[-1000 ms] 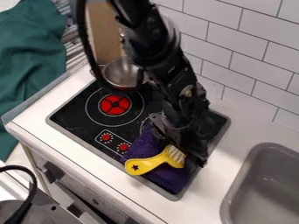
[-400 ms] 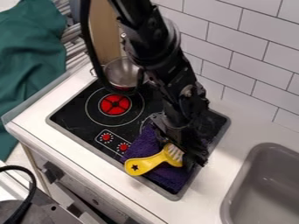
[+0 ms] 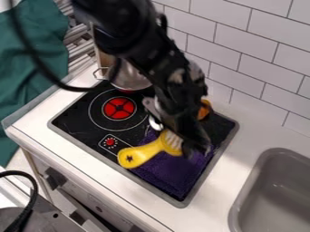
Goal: Move the yellow brush to the left side of the purple towel
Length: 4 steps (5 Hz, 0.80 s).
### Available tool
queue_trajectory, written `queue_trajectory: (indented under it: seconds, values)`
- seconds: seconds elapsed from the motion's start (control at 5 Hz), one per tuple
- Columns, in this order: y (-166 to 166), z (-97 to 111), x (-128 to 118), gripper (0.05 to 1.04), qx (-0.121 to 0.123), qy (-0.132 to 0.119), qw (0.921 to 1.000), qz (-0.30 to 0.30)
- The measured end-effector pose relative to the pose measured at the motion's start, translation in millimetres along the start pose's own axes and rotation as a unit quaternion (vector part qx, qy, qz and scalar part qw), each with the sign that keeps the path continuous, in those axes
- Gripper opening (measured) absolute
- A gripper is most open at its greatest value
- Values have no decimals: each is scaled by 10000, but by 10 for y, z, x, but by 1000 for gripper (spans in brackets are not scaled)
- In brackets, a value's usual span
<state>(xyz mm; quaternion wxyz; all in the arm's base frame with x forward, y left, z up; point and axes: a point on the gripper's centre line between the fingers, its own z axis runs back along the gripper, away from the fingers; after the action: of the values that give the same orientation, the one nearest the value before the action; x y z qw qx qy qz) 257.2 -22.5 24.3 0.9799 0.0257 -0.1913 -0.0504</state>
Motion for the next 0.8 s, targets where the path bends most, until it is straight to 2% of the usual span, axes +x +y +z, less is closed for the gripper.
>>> queue_trajectory:
  seconds: [0.2,0.4,0.6,0.8]
  values:
    - [99,119,48,746,-63,-139,9996,241]
    - [350,-70,49,746,-50,204,9957,901]
    - [648,-323,1,746,80,418,9840,1728]
    - [959,-481,-2,746,221,364,9691,2432]
